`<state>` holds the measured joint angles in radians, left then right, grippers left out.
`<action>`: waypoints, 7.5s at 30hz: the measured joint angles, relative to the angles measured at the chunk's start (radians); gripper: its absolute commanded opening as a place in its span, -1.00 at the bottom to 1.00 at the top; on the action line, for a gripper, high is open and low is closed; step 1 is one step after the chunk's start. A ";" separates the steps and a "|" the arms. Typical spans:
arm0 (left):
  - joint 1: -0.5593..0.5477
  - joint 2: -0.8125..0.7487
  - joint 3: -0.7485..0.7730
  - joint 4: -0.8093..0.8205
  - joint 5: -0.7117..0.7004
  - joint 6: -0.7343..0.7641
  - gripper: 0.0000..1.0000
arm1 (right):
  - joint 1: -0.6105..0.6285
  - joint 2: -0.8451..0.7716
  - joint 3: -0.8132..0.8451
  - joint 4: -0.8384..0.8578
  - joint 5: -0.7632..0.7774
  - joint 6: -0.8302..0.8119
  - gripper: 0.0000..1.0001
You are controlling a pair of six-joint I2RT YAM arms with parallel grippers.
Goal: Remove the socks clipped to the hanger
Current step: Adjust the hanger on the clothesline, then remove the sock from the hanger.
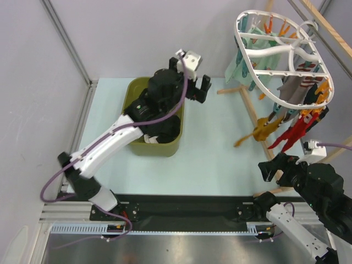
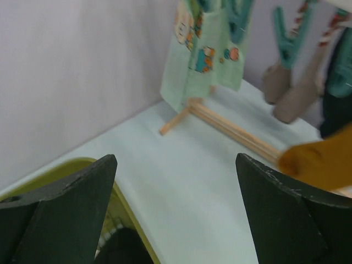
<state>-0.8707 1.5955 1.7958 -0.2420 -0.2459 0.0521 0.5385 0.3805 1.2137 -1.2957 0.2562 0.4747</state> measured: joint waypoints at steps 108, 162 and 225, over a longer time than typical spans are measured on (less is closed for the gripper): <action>0.003 0.178 -0.112 0.327 0.166 -0.237 0.40 | 0.003 -0.100 0.256 -0.064 0.179 0.033 0.65; 0.005 -0.484 -0.832 0.501 0.397 -0.314 0.55 | 0.028 0.473 -0.396 0.798 0.627 -0.009 -1.00; -0.205 0.203 -0.527 0.771 0.518 -0.071 -1.00 | 0.082 0.362 0.383 0.081 0.309 0.231 0.40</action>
<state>-1.0756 1.7988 1.2690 0.5285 0.2726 -0.0193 0.6209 0.7425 1.5970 -1.2148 0.5652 0.7059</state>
